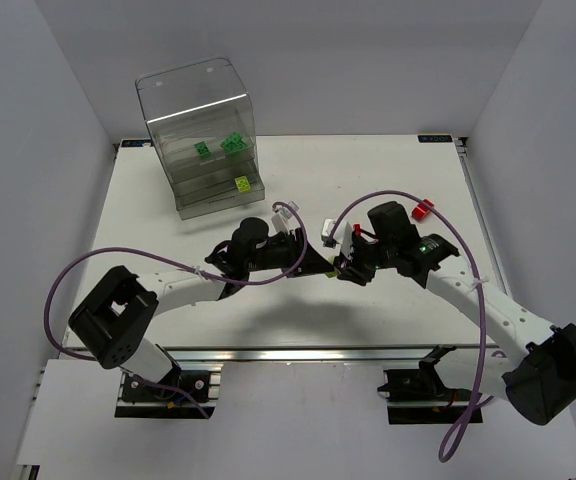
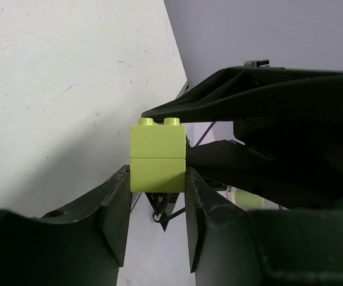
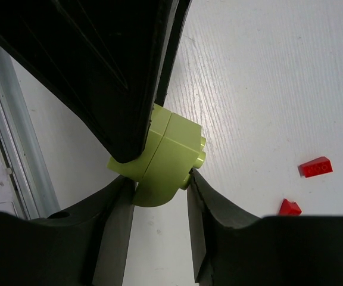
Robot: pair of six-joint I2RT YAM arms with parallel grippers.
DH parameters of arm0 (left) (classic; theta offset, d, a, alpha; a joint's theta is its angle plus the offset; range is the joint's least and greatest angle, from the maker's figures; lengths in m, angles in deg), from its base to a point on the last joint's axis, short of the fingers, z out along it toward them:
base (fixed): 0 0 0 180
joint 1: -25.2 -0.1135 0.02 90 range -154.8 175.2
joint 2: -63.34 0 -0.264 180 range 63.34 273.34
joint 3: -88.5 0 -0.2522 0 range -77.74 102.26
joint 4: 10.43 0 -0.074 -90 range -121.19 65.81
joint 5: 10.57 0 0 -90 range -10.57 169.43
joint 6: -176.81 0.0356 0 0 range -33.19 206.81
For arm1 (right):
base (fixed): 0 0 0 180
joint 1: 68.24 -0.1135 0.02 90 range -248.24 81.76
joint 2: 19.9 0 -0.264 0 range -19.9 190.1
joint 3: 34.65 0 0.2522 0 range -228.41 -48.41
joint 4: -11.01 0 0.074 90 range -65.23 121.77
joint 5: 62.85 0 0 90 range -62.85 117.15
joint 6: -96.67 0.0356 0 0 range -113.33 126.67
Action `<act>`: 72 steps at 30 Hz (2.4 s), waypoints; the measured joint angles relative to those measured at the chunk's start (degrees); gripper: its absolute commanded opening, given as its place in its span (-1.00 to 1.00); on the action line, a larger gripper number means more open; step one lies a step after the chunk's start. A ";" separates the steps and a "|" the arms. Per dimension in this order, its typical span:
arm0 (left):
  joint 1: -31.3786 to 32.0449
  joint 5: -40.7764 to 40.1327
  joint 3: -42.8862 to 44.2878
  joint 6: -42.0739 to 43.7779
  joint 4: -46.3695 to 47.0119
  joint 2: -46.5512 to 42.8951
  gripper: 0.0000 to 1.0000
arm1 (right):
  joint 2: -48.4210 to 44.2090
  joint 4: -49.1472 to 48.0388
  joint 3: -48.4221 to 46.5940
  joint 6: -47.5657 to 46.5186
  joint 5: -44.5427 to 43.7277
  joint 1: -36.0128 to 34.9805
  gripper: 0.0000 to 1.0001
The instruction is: Sort the legos into containers by color
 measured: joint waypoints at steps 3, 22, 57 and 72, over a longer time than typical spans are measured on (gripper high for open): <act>0.00 -0.09 0.15 0.11 0.02 0.00 -0.80 | -0.17 -0.17 0.00 1.07 -0.57 0.00 -1.00; -1.70 -4.81 -0.79 6.62 -12.37 -10.86 -0.88 | 2.75 -5.20 0.02 7.19 -4.66 2.97 -1.00; -21.92 -56.24 46.27 32.98 -48.33 21.68 -0.61 | -3.04 -13.18 5.40 10.03 0.72 5.14 -1.00; -24.87 -54.23 50.16 33.48 -51.04 23.52 0.29 | 5.20 -11.06 -1.01 9.64 2.73 4.70 -1.00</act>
